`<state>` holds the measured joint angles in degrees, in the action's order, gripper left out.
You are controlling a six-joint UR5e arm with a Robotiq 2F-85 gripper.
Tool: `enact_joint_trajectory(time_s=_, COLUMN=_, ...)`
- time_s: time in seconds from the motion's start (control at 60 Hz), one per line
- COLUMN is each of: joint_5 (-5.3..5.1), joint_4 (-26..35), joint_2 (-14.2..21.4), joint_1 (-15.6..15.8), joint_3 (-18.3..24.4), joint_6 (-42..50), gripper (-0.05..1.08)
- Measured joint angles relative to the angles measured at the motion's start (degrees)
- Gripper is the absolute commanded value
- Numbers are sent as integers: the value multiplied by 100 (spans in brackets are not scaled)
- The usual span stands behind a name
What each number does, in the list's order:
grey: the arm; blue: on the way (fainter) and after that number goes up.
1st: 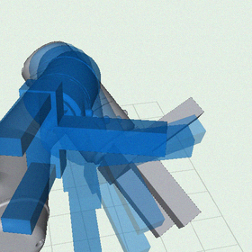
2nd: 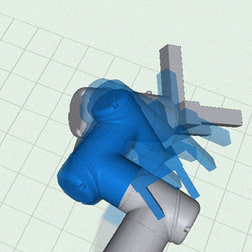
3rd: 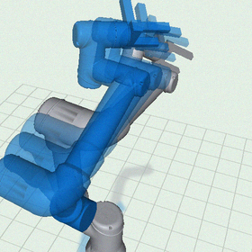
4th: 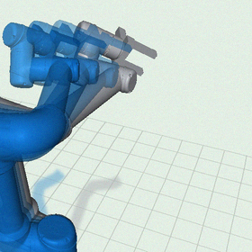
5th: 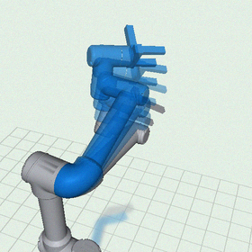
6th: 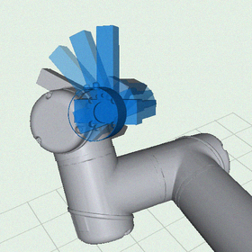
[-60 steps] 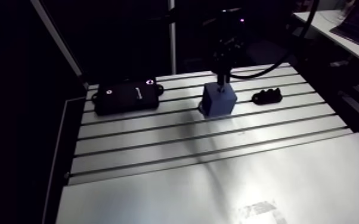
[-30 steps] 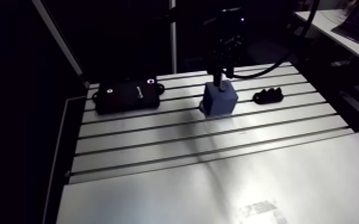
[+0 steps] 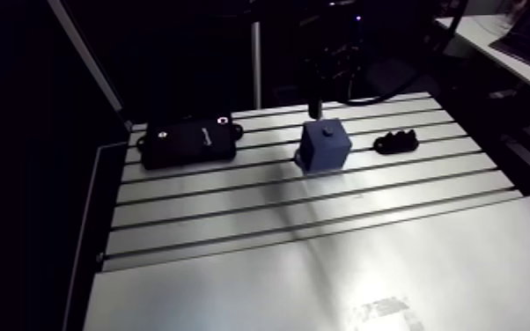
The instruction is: Pick up the M10 bolt and insert it into the hex recess until seated.
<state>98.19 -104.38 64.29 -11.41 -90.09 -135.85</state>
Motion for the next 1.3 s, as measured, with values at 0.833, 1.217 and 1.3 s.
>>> enact_joint_trajectory(time_s=0.833, joint_5=-500, joint_4=-50, joint_2=506, joint_1=-95, joint_3=-400, joint_6=2971, gripper=107)
enact_joint_trajectory(time_s=1.217, joint_5=-514, joint_4=-154, joint_2=808, joint_1=-309, joint_3=-725, joint_6=3030, gripper=108)
enact_joint_trajectory(time_s=1.3, joint_5=-515, joint_4=-235, joint_2=853, joint_1=-330, joint_3=-815, joint_6=3031, gripper=108)
